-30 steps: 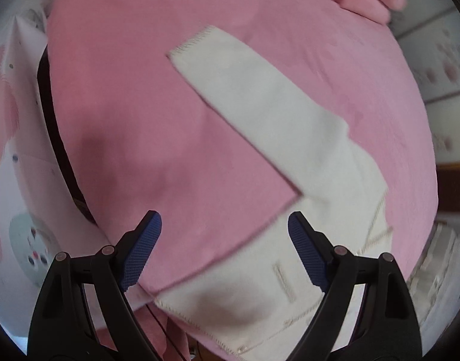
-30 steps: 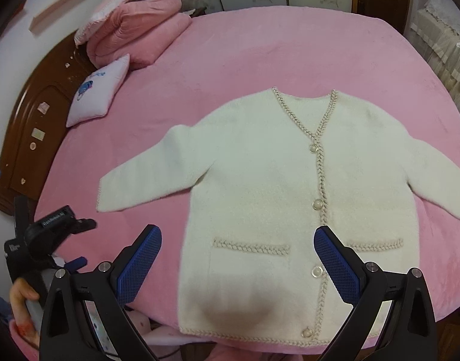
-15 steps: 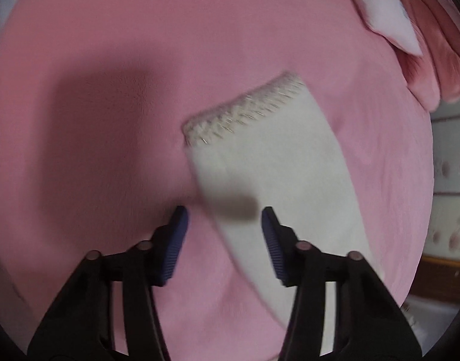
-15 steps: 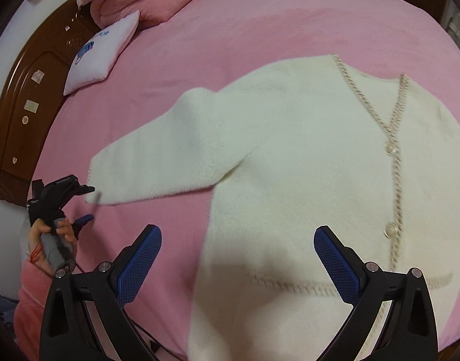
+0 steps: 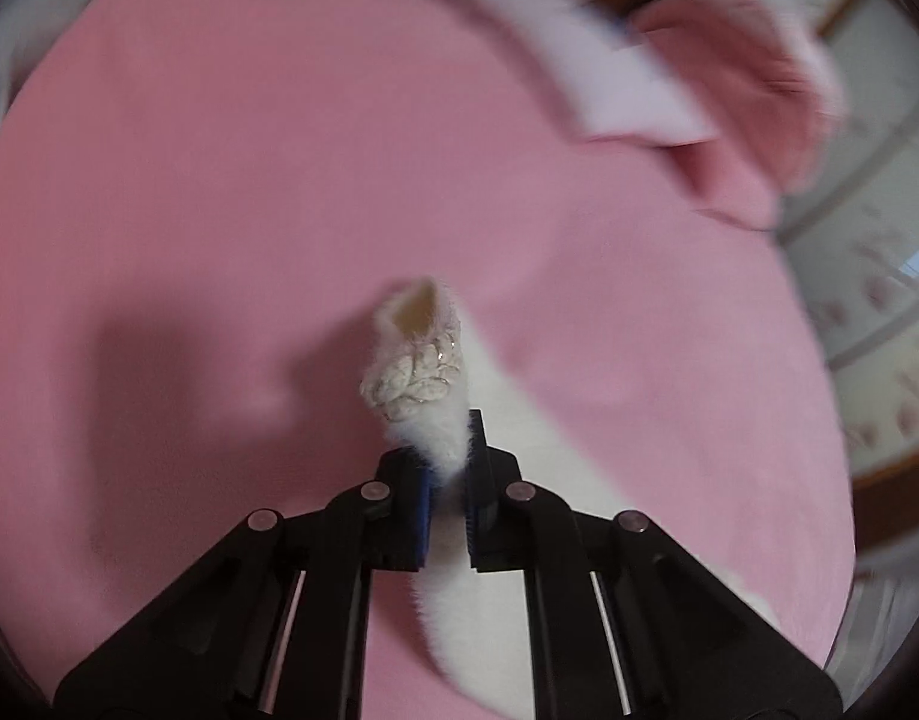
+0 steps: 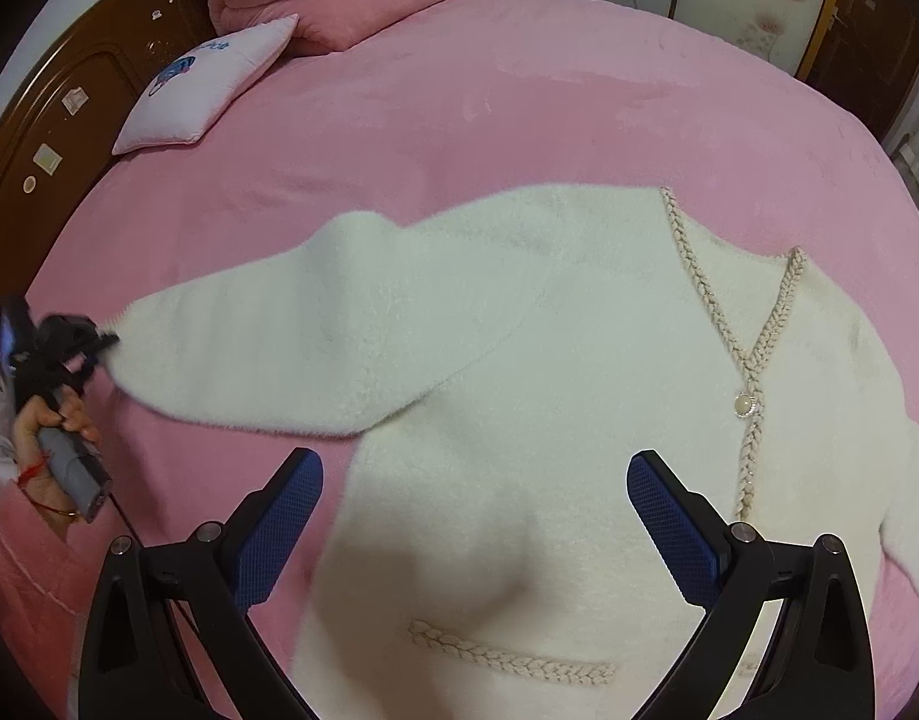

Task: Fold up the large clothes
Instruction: 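Grasp the cardigan sleeve cuff with the left gripper and lift it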

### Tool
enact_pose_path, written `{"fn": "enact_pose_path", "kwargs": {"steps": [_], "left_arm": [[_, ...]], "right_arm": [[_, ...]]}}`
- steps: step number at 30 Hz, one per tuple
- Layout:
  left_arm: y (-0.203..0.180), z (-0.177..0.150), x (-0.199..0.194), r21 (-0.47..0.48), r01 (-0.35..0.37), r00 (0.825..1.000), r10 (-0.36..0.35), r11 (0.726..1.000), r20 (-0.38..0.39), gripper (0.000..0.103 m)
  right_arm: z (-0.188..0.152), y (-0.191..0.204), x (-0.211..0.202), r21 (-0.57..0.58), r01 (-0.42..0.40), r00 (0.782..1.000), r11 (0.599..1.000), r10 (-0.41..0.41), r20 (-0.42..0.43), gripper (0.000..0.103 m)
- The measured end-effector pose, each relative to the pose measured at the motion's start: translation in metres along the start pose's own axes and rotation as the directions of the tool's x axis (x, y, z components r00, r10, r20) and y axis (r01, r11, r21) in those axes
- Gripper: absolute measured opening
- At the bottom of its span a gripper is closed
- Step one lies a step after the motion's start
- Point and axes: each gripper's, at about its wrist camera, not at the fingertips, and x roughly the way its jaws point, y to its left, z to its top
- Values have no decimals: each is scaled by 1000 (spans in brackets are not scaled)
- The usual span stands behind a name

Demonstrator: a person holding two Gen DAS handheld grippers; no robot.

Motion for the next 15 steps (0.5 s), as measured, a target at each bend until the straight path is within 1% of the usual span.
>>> {"fn": "enact_pose_path", "kwargs": {"steps": [2,4,5,6,7,9,11,12,14,15], "left_arm": [[-26,0,-23,112,67,997,-72,991,41,5],[-59,-7,-48,206,119,989,-133,971,57,5],[-74,-11,-59,250,160,982,-180,955,60,5],[-104,-26,-77,287,196,974,-220,938,56,5],[-124,-37,-90,325,231,965,-259,917,48,5],[-152,-54,-110,396,284,950,-313,873,10,5],[-182,-76,-122,447,328,937,-345,832,-45,5],[-201,-90,-128,463,338,935,-348,819,-66,5],[-225,-115,-138,508,342,936,-335,791,-108,5],[-240,-136,-148,537,341,937,-323,772,-130,5]], "right_arm": [[-4,-7,-7,5,-8,1000,1000,8,6,102],[-6,-17,-11,18,-16,1000,1000,16,13,103],[-8,-21,-15,24,-18,1000,1000,17,16,102],[-9,-27,-18,36,-20,1000,999,19,22,102],[-11,-34,-22,51,-23,999,998,21,30,102],[-15,-48,-29,80,-30,999,996,27,46,102],[-18,-65,-34,118,-49,997,992,43,58,102],[-20,-74,-37,134,-59,997,989,51,64,102],[-27,-97,-46,174,-79,995,982,67,74,102],[-31,-110,-50,196,-85,994,977,70,79,102]]}}
